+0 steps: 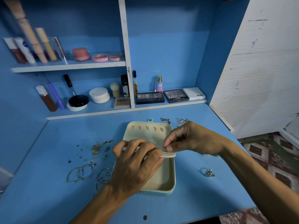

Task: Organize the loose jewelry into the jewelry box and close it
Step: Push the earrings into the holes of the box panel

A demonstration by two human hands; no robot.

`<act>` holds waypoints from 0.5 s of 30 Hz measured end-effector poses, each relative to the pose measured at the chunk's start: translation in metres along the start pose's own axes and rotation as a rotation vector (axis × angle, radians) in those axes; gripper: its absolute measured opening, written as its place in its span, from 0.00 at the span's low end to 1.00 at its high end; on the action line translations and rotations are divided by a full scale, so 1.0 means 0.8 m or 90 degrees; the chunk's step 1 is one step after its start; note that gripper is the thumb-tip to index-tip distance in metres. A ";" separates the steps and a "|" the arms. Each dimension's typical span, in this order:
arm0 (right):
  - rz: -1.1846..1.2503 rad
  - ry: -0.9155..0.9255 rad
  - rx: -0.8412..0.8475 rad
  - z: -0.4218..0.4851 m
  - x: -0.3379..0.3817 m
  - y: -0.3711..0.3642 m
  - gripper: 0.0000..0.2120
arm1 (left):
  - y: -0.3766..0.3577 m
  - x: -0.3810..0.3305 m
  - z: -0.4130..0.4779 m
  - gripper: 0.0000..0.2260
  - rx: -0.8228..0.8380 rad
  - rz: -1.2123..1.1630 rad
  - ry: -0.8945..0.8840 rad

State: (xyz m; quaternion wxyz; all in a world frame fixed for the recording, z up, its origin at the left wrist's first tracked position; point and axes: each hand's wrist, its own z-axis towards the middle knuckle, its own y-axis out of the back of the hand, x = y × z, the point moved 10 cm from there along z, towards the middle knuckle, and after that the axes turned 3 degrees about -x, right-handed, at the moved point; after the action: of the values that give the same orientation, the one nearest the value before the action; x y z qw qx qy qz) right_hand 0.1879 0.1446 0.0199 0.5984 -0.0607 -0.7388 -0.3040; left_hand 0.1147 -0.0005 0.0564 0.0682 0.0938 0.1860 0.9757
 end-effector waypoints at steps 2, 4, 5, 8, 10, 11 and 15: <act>-0.014 -0.002 0.007 0.001 0.001 0.000 0.06 | -0.001 0.000 0.000 0.11 0.002 0.000 -0.001; -0.017 -0.005 0.011 0.003 0.001 -0.001 0.06 | -0.001 0.000 0.000 0.11 0.000 -0.001 0.000; -0.016 -0.007 0.012 0.004 0.000 -0.001 0.06 | 0.000 0.000 0.000 0.11 -0.002 -0.002 0.001; -0.007 -0.016 0.019 0.006 -0.003 -0.002 0.06 | 0.001 -0.001 0.001 0.11 -0.003 -0.004 -0.004; -0.003 -0.020 0.027 0.008 -0.004 -0.002 0.06 | 0.001 -0.001 0.001 0.11 -0.002 -0.004 -0.003; 0.000 -0.023 0.029 0.009 -0.005 -0.002 0.06 | 0.001 0.000 0.001 0.11 -0.001 -0.003 -0.003; 0.021 -0.029 0.044 0.009 -0.010 -0.002 0.06 | 0.000 -0.001 0.000 0.10 0.001 -0.006 -0.006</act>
State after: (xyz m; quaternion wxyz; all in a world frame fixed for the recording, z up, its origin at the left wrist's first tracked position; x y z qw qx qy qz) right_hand 0.1831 0.1493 0.0114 0.5881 -0.0594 -0.7612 -0.2670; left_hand 0.1152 -0.0009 0.0566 0.0734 0.0978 0.1872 0.9747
